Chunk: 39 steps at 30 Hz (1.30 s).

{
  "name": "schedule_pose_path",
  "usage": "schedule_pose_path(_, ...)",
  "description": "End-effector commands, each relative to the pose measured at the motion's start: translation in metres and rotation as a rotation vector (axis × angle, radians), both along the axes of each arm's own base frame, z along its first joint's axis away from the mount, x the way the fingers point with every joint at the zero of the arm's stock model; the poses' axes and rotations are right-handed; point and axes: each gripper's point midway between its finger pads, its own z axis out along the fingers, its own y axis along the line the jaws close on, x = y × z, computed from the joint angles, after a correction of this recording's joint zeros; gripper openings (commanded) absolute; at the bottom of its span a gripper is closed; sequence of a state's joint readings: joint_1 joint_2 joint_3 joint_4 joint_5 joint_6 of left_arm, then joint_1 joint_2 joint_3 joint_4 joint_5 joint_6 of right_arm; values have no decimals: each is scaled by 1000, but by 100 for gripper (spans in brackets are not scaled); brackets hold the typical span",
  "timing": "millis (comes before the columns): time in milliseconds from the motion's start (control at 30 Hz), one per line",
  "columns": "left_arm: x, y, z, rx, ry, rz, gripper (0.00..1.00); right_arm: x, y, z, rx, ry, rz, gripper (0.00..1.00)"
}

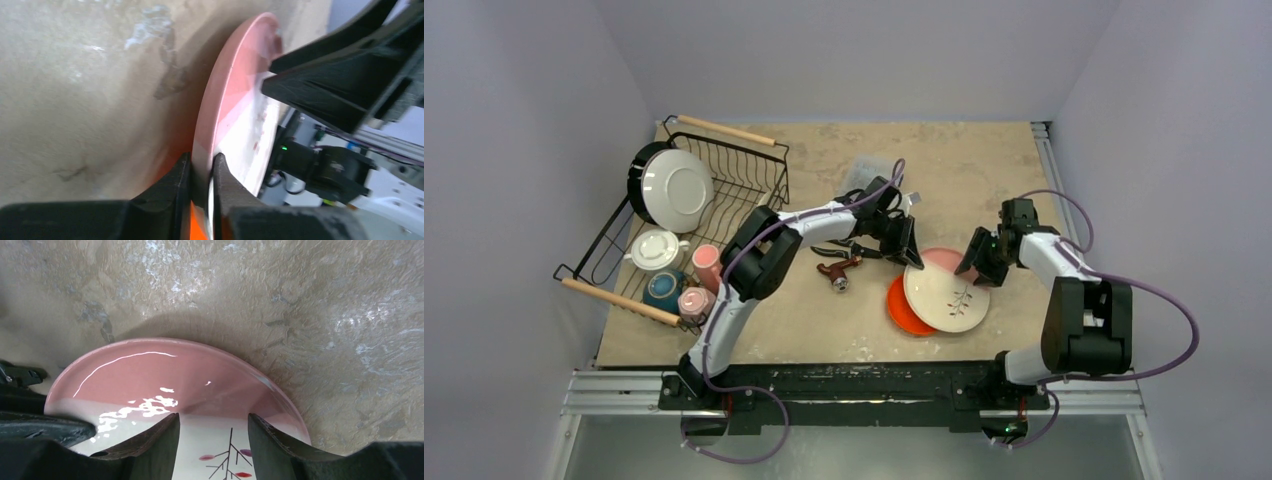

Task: Load the mixed dishes into the dish rack
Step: Pick up the plate at the center of the board.

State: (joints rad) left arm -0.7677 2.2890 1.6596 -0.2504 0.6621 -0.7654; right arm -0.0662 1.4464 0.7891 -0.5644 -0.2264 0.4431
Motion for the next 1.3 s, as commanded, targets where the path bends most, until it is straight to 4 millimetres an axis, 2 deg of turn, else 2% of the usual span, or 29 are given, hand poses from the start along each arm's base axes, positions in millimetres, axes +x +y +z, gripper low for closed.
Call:
schedule_pose_path(0, -9, -23, 44, -118, -40, -88, 0, 4, 2, -1, 3, -10, 24, 52)
schedule_pose_path(100, -8, -17, 58, -125, -30, -70, 0, 5, -5, 10, -37, -12, 15, 52)
schedule_pose_path(167, -5, -10, 76, -135, -3, -37, 0, 9, -14, 29, -100, -41, 5, 53)
schedule_pose_path(267, -2, -4, 121, -189, 13, 4, 0, 16, -27, 68, -188, -91, -12, 56)
schedule_pose_path(367, 0, 8, 164, -218, 2, 74, 0, 22, -18, 104, -191, -137, 26, 60)
schedule_pose_path(533, 6, 44, 224, -243, -3, 218, 0, 40, 20, 177, -121, -321, 176, 66)
schedule_pose_path(700, 10, 110, 261, -202, 89, 400, 0, 54, 57, 266, -96, -695, 388, 78)
schedule_pose_path(800, 8, 157, 280, -157, 100, 532, 0, 44, 95, 316, -54, -916, 553, 86)
schedule_pose_path(833, 5, 171, 287, -151, 104, 568, 0, 38, 111, 332, -31, -990, 610, 93)
schedule_pose_path(867, 3, 185, 291, -141, 115, 601, 0, 28, 129, 350, 5, -1072, 675, 97)
schedule_pose_path(967, -9, 223, 304, -124, 149, 700, 0, -2, 164, 390, 76, -1300, 842, 99)
schedule_pose_path(1033, -14, 239, 311, -129, 159, 747, 0, -22, 180, 406, 54, -1446, 951, 99)
schedule_pose_path(1133, -21, 254, 318, -146, 188, 799, 0, -39, 196, 411, 9, -1527, 1075, 99)
schedule_pose_path(1167, -22, 257, 319, -153, 199, 812, 0, -39, 200, 408, -8, -1503, 1117, 99)
schedule_pose_path(1200, -24, 259, 320, -157, 209, 819, 0, -35, 206, 390, -56, -1442, 1200, 99)
schedule_pose_path(1267, -26, 261, 320, -167, 226, 833, 0, -37, 218, 381, -95, -1421, 1307, 99)
